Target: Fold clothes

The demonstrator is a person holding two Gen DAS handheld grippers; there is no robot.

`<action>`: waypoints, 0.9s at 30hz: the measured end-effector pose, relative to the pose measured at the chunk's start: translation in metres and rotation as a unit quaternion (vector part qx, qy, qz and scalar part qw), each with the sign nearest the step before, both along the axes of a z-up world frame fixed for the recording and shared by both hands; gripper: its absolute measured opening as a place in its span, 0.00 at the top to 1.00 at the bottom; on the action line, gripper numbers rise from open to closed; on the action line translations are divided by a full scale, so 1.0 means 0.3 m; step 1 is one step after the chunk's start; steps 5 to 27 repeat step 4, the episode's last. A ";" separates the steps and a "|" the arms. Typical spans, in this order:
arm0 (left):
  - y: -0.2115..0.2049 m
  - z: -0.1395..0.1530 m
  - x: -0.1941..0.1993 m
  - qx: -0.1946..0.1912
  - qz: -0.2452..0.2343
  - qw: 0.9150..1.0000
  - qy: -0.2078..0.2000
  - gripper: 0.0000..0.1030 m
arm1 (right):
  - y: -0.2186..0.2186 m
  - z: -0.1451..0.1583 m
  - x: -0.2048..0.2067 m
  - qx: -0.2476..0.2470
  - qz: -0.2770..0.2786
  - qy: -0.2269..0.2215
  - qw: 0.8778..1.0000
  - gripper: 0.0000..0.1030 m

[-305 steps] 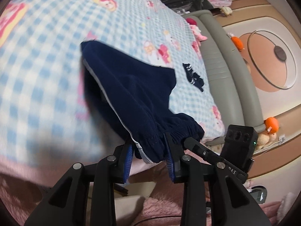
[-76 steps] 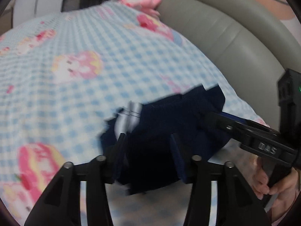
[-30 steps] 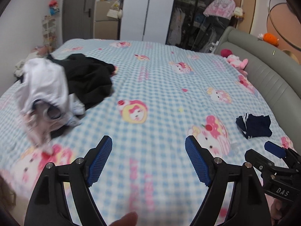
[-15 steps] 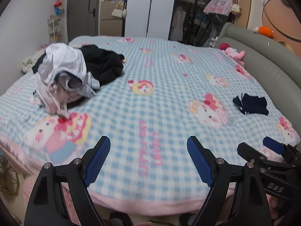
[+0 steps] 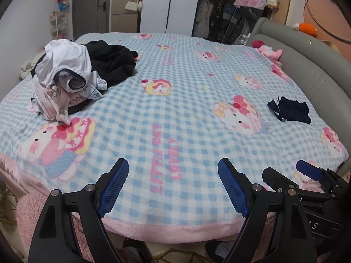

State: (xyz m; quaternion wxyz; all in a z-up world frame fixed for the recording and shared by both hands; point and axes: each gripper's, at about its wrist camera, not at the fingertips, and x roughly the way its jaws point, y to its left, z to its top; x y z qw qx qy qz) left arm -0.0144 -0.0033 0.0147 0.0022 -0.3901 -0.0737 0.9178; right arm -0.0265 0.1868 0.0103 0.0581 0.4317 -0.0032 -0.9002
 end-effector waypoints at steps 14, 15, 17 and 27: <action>0.003 -0.003 -0.002 0.002 -0.002 1.000 -0.002 0.17 | 0.007 -0.005 -0.004 -0.005 0.000 -0.003 1.000 0.08; 0.003 -0.003 -0.002 0.002 -0.002 1.000 -0.002 0.17 | 0.007 -0.005 -0.004 -0.005 0.000 -0.003 1.000 0.08; 0.003 -0.003 -0.002 0.002 -0.002 1.000 -0.002 0.17 | 0.007 -0.005 -0.004 -0.005 0.000 -0.003 1.000 0.08; 0.003 -0.003 -0.002 0.002 -0.002 1.000 -0.002 0.17 | 0.007 -0.005 -0.004 -0.005 0.000 -0.003 1.000 0.08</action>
